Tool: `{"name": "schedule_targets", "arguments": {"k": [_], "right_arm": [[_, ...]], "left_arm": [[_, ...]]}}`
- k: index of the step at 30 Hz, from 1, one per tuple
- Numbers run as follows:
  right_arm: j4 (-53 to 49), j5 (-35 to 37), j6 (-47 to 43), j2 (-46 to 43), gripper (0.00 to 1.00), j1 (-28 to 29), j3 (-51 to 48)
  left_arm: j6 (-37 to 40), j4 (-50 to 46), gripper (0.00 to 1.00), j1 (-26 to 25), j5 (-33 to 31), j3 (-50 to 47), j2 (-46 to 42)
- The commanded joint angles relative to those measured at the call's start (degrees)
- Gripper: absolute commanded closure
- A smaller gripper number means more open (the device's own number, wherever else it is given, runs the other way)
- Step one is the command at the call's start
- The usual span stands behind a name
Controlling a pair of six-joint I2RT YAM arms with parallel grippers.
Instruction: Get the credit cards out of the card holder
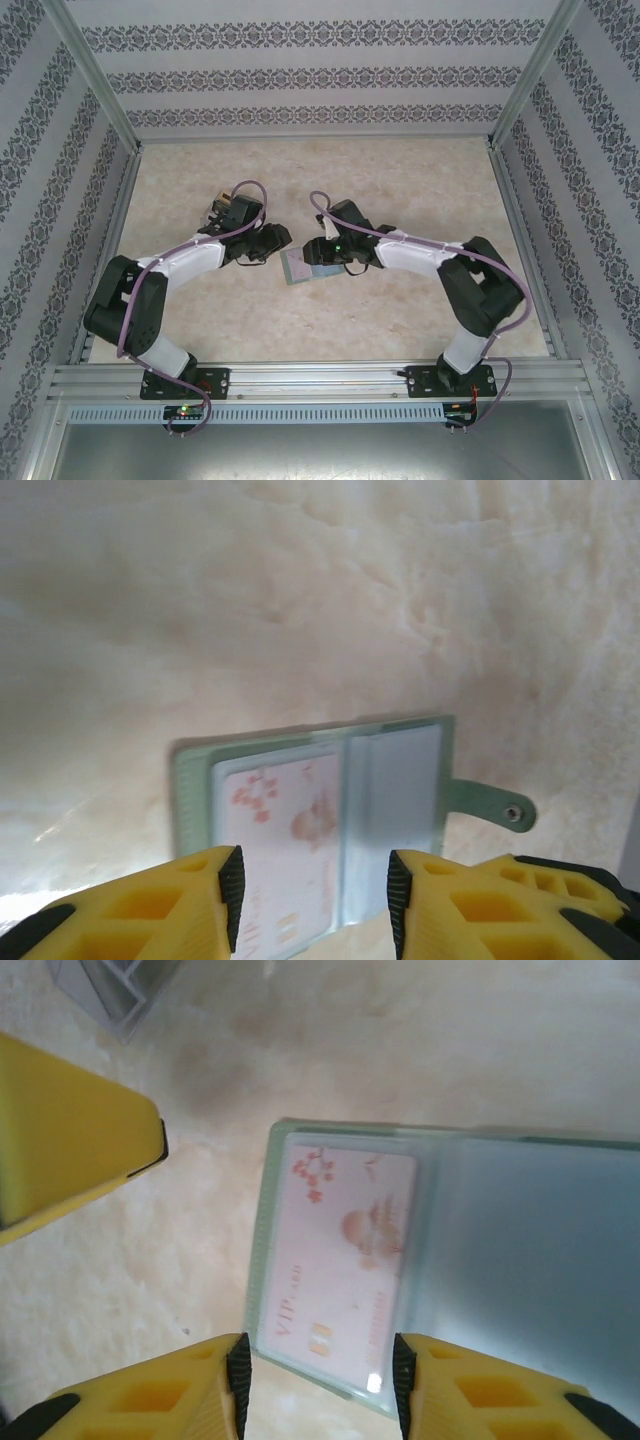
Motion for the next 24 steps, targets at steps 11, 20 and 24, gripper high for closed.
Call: {"name": "schedule_targets", "arguments": {"k": [11, 20, 24], "right_arm": [[-17.1, 7.0, 5.3, 12.0, 0.56, -0.1, 14.8], [-19.1, 12.5, 9.4, 9.3, 0.56, -0.9, 7.6], [-17.6, 13.9, 12.9, 4.4, 0.56, -1.1, 0.8]], "left_arm": [[0.8, -5.0, 0.50, 0.4, -3.3, -4.7, -5.5], [1.1, -6.6, 0.39, -1.1, -2.4, -5.1, -6.3], [1.0, -7.3, 0.38, -3.0, -2.3, -4.5, -6.1]]}}
